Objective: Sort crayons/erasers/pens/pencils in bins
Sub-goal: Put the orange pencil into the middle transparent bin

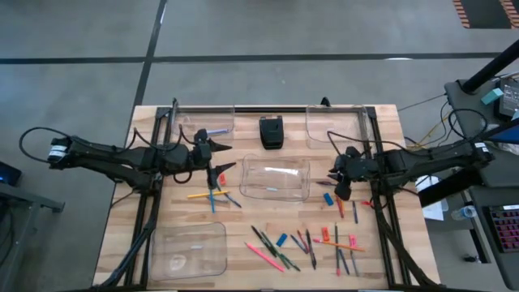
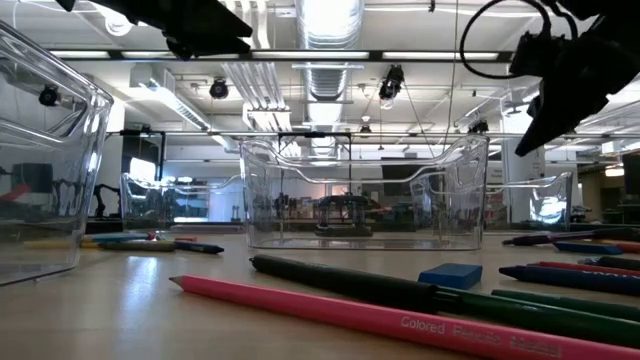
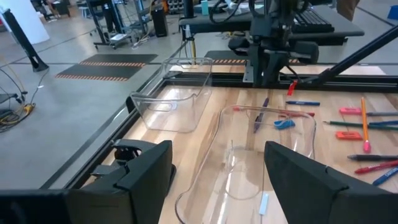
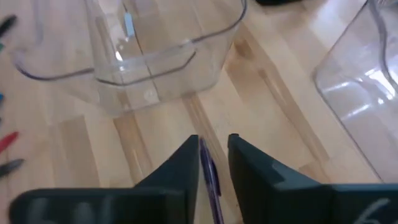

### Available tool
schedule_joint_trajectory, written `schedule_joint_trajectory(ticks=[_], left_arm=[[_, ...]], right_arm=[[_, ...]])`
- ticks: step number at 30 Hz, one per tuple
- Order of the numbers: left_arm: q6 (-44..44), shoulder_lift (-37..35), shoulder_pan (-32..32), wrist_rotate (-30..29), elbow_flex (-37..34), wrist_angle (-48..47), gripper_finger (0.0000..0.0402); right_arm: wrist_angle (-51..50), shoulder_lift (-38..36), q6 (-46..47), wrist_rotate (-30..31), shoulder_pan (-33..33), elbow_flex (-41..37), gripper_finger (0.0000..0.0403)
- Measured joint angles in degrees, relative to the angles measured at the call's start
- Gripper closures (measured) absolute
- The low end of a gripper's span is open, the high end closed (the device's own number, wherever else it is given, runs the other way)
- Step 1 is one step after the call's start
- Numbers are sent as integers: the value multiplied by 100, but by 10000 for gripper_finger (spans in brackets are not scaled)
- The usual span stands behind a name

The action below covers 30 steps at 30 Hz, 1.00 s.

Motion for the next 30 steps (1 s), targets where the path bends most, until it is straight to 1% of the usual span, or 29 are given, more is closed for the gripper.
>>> schedule_joint_trajectory(ticks=[5, 9, 13, 21, 23, 27, 30], left_arm=[[0, 4, 1, -1, 0, -5, 159], [0, 9, 2, -2, -2, -6, 159], [0, 13, 1, -2, -1, -6, 159], [2, 31, 1, 0, -7, 0, 159], [2, 33, 1, 0, -8, -8, 159], [2, 44, 2, -2, -9, -8, 159], [2, 46, 1, -2, -9, -6, 159]], right_arm=[[-2, 404, 11, 0, -2, 25, 272], [-3, 612, 17, 0, -2, 100, 254], [-77, 727, 167, -1, -2, 158, 251], [-721, 761, 1641, 65, -15, 325, 264], [-886, 769, 1640, 54, -14, 368, 266], [-864, 785, 1239, -12, 106, 430, 266], [-840, 793, 1381, -105, 262, 476, 266]])
